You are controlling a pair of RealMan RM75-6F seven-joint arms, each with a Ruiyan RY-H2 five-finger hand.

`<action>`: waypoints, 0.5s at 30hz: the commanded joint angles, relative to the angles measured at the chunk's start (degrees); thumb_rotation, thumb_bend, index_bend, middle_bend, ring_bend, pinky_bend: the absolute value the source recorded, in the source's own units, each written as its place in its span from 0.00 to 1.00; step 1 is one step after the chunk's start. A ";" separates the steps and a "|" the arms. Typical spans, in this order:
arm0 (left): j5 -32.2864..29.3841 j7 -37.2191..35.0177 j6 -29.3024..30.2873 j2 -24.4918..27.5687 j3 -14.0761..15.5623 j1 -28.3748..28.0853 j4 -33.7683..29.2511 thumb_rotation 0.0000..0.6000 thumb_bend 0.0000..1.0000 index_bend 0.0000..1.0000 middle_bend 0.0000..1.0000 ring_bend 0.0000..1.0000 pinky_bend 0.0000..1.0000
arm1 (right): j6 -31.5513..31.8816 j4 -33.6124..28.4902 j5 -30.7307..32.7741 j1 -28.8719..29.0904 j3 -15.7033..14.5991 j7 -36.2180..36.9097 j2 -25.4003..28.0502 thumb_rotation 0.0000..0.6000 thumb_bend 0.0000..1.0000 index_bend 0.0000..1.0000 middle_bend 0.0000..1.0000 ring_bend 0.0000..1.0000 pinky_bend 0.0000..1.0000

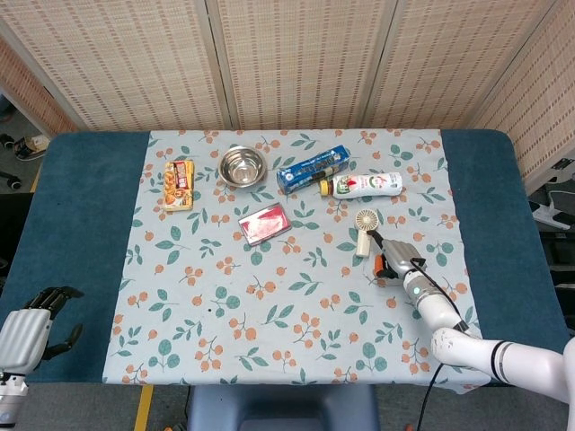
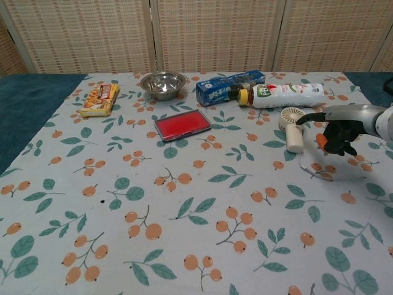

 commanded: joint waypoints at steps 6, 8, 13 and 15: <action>0.04 -0.04 -0.03 -0.03 0.02 -0.02 0.08 1.00 0.35 0.29 0.26 0.20 0.37 | 0.04 -0.11 -0.31 0.04 -0.11 0.28 -0.08 1.00 0.75 0.00 0.81 0.70 0.74; 0.12 -0.10 0.10 0.02 0.04 0.04 0.03 1.00 0.35 0.30 0.26 0.20 0.37 | 0.08 0.03 -0.30 0.04 -0.14 0.35 -0.16 1.00 0.75 0.00 0.81 0.70 0.74; 0.15 -0.24 0.25 0.05 0.00 0.08 0.04 1.00 0.35 0.29 0.26 0.20 0.37 | -0.14 0.48 0.05 0.13 -0.22 0.47 -0.25 1.00 0.75 0.00 0.81 0.70 0.74; 0.19 -0.23 0.32 0.11 0.02 0.13 -0.04 1.00 0.35 0.29 0.26 0.20 0.37 | -0.38 0.66 0.26 0.19 -0.32 0.51 -0.28 1.00 0.74 0.00 0.81 0.70 0.74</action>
